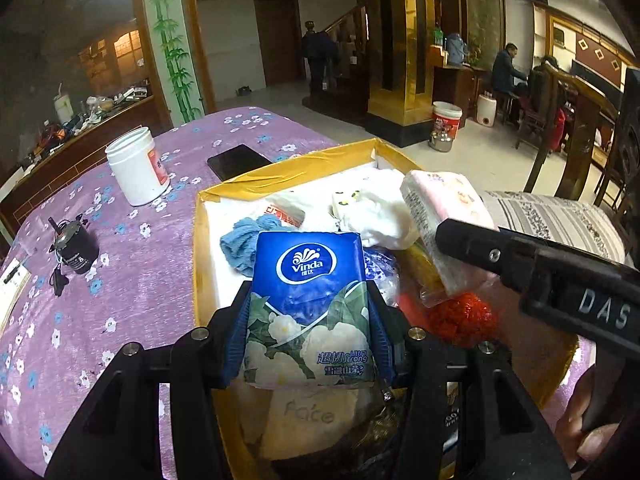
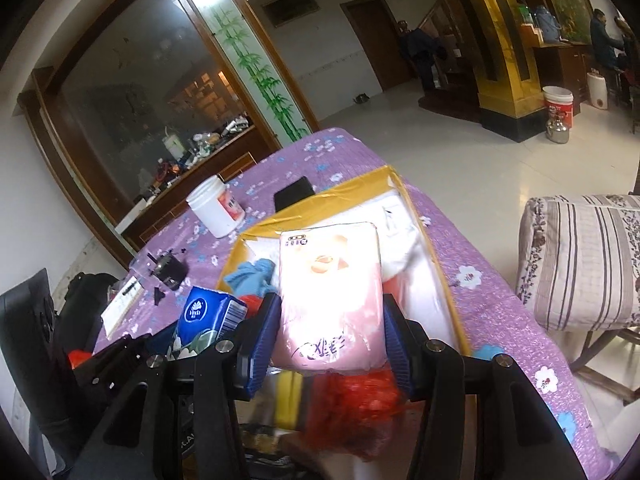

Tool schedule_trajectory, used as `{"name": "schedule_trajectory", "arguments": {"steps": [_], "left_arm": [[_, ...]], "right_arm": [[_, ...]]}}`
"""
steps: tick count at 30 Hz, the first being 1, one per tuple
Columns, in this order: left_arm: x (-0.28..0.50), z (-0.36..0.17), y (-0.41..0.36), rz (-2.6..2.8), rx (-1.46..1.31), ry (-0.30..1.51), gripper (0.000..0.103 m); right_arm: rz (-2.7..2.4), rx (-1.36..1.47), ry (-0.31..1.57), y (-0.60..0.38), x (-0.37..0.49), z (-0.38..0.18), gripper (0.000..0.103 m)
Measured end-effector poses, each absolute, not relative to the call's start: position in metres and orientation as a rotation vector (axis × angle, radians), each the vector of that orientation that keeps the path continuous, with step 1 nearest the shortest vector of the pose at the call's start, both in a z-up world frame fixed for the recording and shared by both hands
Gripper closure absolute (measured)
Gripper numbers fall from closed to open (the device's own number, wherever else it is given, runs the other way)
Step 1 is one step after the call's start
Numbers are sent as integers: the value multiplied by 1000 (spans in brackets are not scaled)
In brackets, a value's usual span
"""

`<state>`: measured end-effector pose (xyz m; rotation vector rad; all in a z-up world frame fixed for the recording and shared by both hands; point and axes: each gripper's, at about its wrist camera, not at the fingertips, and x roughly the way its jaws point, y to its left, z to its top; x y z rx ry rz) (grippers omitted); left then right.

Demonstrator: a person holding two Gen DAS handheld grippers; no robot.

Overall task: Organize soft objects
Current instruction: 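Carry the Vinda pack and pink pack over the box with both tools, then lower both packs into the box and open both tools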

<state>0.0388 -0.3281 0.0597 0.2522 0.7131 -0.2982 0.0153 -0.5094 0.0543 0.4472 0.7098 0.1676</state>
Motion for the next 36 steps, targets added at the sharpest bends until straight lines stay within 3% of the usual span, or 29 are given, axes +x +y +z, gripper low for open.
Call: {"name": "schedule_trajectory", "arguments": {"steps": [36], "left_arm": [[33, 53, -337, -270, 308, 679, 52]], "right_arm": [[148, 380, 770, -498, 16, 43, 47]]}}
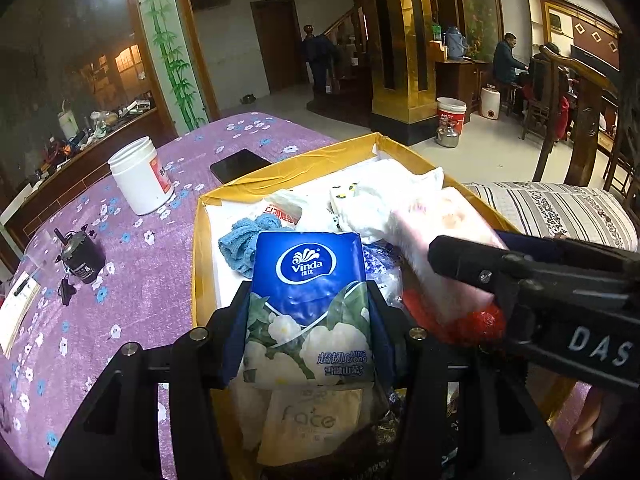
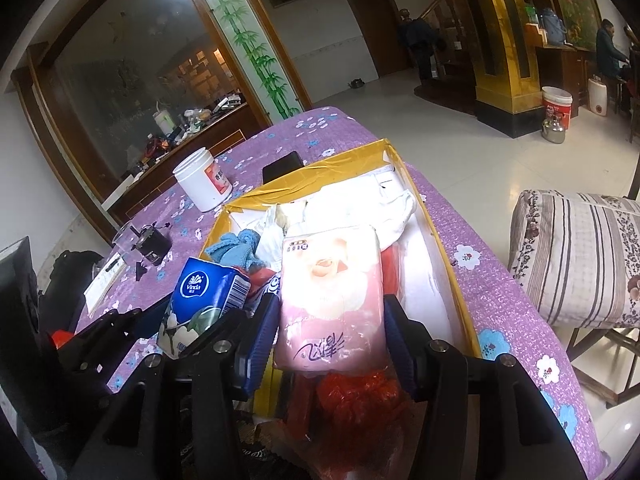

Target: Organize soft objects

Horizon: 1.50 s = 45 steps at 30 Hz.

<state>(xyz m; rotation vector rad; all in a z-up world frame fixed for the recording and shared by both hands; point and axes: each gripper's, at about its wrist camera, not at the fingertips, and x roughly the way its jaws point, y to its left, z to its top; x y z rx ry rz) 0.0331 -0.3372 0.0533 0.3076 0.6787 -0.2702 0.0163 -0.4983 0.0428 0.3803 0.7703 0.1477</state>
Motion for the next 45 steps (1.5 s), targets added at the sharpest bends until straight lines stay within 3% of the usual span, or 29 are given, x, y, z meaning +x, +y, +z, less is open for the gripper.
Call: {"name": "schedule_trajectory", "arguments": {"steps": [19, 23, 27, 29, 45], "left_arm": [[9, 76, -329, -269, 303, 590, 36], [2, 78, -322, -289, 286, 581, 24], [-11, 78, -313, -331, 275, 554, 20], [-17, 76, -308, -348, 283, 581, 20], [-51, 62, -263, -429, 256, 640, 16]], "right_arm": [[124, 365, 685, -496, -15, 78, 35], [111, 365, 671, -496, -21, 84, 24], [84, 355, 643, -495, -32, 91, 17], [68, 349, 634, -493, -37, 93, 8], [-9, 288, 615, -457, -55, 88, 1]]}}
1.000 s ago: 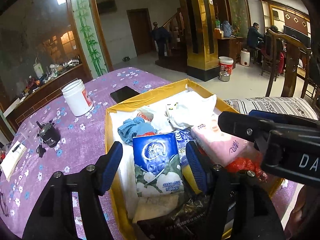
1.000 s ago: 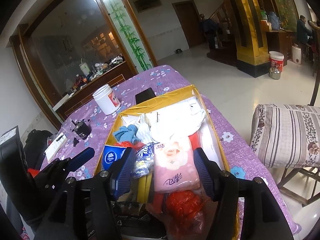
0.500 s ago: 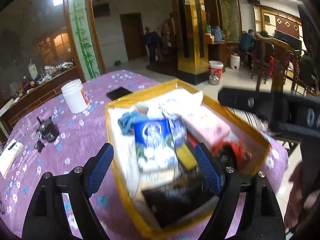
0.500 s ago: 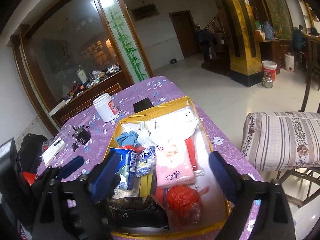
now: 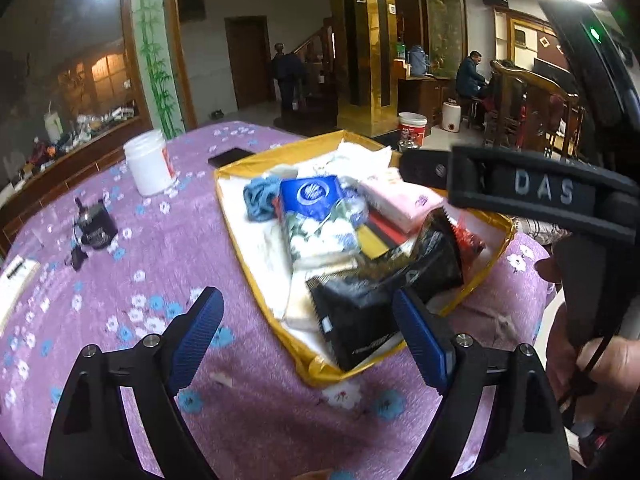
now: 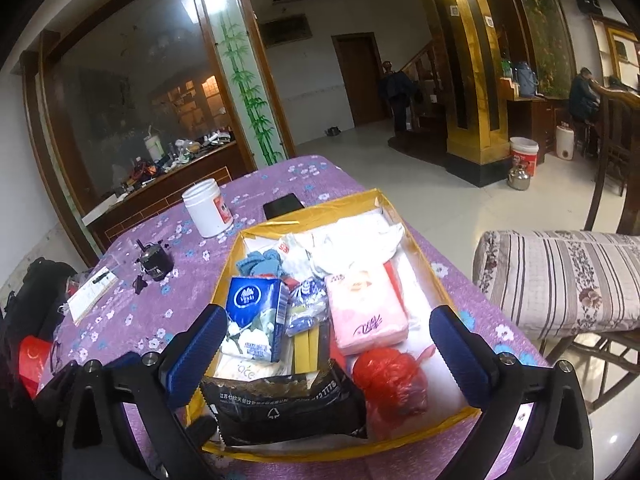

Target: Organize soft objects

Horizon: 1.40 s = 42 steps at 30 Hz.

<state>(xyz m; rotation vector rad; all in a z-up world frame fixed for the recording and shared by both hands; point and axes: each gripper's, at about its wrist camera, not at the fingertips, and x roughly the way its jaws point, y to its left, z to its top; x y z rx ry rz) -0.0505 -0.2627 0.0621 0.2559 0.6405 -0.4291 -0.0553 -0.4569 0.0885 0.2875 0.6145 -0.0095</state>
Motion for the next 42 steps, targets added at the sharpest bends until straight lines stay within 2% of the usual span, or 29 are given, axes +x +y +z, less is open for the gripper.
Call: {"name": "schedule_trajectory", "arguments": {"steps": [4, 10, 17, 42], "left_arm": [[-47, 55, -252, -412, 246, 672, 16], [-49, 54, -246, -335, 278, 607, 16], [-43, 51, -239, -326, 251, 627, 16], [-45, 50, -239, -294, 276, 615, 16]], "right_arm": [[-71, 250, 616, -446, -63, 78, 0], [-128, 256, 570, -439, -85, 69, 0], [-160, 216, 621, -433, -78, 51, 0], [-152, 247, 581, -437, -82, 56, 0]]}}
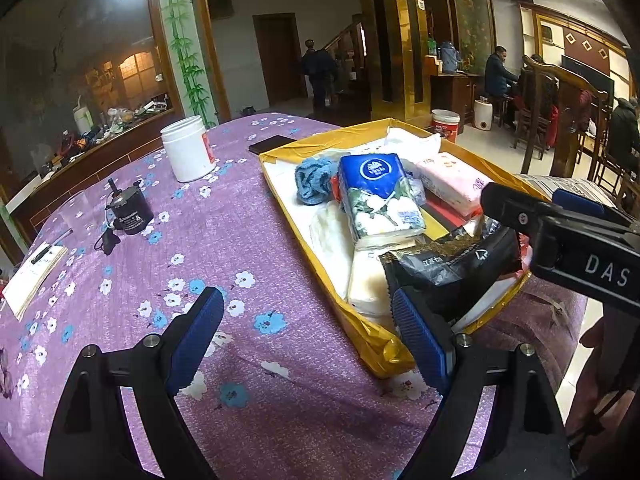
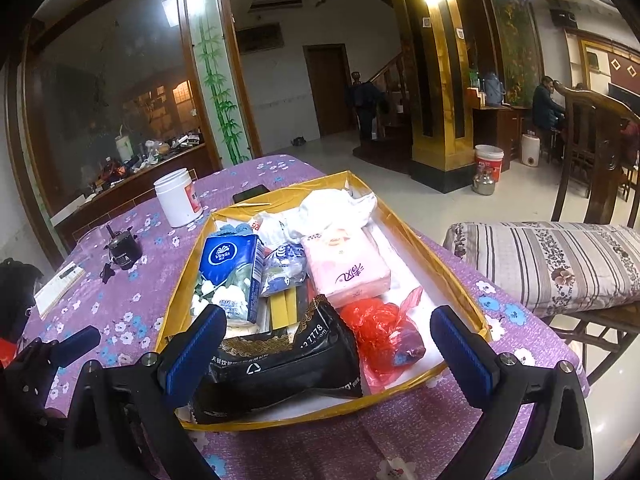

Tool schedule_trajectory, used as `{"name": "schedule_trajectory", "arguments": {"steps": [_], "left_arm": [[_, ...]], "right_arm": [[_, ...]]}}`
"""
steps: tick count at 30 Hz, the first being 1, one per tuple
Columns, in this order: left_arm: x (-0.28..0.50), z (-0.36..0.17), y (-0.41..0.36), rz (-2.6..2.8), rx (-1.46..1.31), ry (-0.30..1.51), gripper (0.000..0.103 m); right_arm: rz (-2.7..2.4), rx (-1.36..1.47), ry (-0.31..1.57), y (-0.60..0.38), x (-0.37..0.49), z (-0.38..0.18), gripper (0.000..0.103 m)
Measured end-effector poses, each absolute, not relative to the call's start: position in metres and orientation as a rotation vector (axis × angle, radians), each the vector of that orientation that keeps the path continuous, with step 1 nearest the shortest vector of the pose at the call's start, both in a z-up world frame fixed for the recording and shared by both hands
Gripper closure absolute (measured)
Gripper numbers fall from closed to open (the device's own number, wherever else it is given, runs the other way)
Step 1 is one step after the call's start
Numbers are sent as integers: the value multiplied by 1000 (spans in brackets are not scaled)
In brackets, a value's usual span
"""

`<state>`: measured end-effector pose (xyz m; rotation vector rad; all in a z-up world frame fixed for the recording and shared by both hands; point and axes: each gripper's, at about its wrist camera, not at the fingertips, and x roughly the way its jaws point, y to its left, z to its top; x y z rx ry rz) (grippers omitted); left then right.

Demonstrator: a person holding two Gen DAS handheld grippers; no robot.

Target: Organize soft objects

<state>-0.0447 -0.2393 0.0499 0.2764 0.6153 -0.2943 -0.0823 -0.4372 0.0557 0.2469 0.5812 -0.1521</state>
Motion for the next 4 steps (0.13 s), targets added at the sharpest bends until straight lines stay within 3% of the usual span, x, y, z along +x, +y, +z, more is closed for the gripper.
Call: {"name": "schedule_trajectory", "arguments": {"steps": [4], "left_arm": [[-47, 59, -230, -273, 237, 568, 16]], "right_arm": [[-153, 252, 577, -439, -84, 57, 0]]}}
